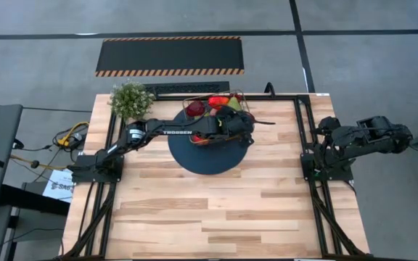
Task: Build produce basket
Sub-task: Put the dark red apple into the wire basket, then return to Home Position
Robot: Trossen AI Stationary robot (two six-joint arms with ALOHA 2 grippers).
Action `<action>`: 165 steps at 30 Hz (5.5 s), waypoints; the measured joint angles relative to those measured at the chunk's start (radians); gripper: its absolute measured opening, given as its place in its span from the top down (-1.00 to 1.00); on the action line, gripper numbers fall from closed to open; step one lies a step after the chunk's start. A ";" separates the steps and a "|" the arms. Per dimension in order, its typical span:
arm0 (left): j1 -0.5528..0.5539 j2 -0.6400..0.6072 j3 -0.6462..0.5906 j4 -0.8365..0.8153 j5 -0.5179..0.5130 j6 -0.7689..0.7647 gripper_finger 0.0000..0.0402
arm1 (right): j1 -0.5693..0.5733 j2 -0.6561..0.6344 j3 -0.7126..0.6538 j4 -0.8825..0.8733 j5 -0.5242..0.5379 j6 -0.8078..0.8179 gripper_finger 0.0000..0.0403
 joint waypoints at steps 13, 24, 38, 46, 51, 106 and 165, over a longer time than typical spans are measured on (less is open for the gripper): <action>0.016 -0.002 -0.048 0.023 0.010 -0.011 -0.63 | 0.000 0.000 0.000 0.000 0.000 0.000 -0.91; 0.000 -0.002 -0.040 0.007 -0.028 -0.046 -0.87 | 0.000 0.000 0.000 0.000 0.000 0.000 -0.91; -0.034 -0.003 0.182 -0.151 -0.032 0.041 -0.95 | 0.000 0.000 0.000 0.000 0.000 0.000 -0.91; -0.123 -0.178 0.183 -0.188 -0.094 0.047 -0.95 | 0.000 0.000 0.000 -0.002 -0.001 0.002 -0.91; -0.212 -0.312 0.183 -0.260 -0.298 0.077 -0.95 | 0.000 0.001 0.000 0.002 0.000 0.009 -0.91; -0.439 -2.236 -1.903 0.663 0.409 0.015 -0.95 | -0.001 -0.262 -0.523 1.144 0.136 -0.410 -0.91; 0.010 -2.266 -2.115 0.685 0.435 0.152 -0.95 | -0.008 -0.225 -0.806 1.501 0.156 -0.462 -0.91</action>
